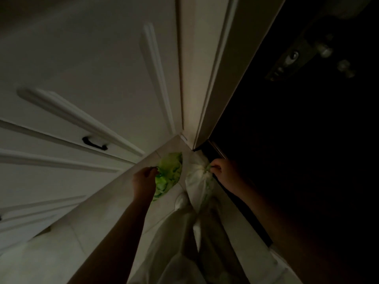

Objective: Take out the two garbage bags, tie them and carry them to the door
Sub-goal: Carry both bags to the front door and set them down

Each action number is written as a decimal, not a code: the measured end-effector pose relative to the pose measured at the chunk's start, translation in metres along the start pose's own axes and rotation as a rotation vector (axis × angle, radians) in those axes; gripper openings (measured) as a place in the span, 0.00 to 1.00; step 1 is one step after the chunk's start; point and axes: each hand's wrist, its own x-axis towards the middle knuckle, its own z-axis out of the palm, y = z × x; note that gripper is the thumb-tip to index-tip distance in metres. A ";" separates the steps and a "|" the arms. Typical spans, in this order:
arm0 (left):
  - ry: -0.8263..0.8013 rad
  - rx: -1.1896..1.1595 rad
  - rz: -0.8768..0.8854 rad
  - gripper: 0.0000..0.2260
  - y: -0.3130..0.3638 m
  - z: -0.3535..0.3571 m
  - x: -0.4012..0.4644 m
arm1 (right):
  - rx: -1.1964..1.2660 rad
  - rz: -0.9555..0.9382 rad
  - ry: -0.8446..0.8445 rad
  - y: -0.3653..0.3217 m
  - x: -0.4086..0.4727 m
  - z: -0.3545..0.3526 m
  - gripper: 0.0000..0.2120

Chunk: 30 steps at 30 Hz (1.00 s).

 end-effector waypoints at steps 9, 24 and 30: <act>0.290 -0.372 -0.282 0.07 -0.021 0.040 0.028 | -0.179 -0.237 -0.219 0.030 0.071 0.003 0.08; 0.380 -0.546 -0.407 0.07 -0.078 0.101 0.048 | -0.313 -0.353 -0.348 0.084 0.125 0.038 0.06; 0.352 -0.414 -0.342 0.04 -0.083 0.110 0.044 | -0.171 -0.081 -0.191 0.118 0.118 0.026 0.03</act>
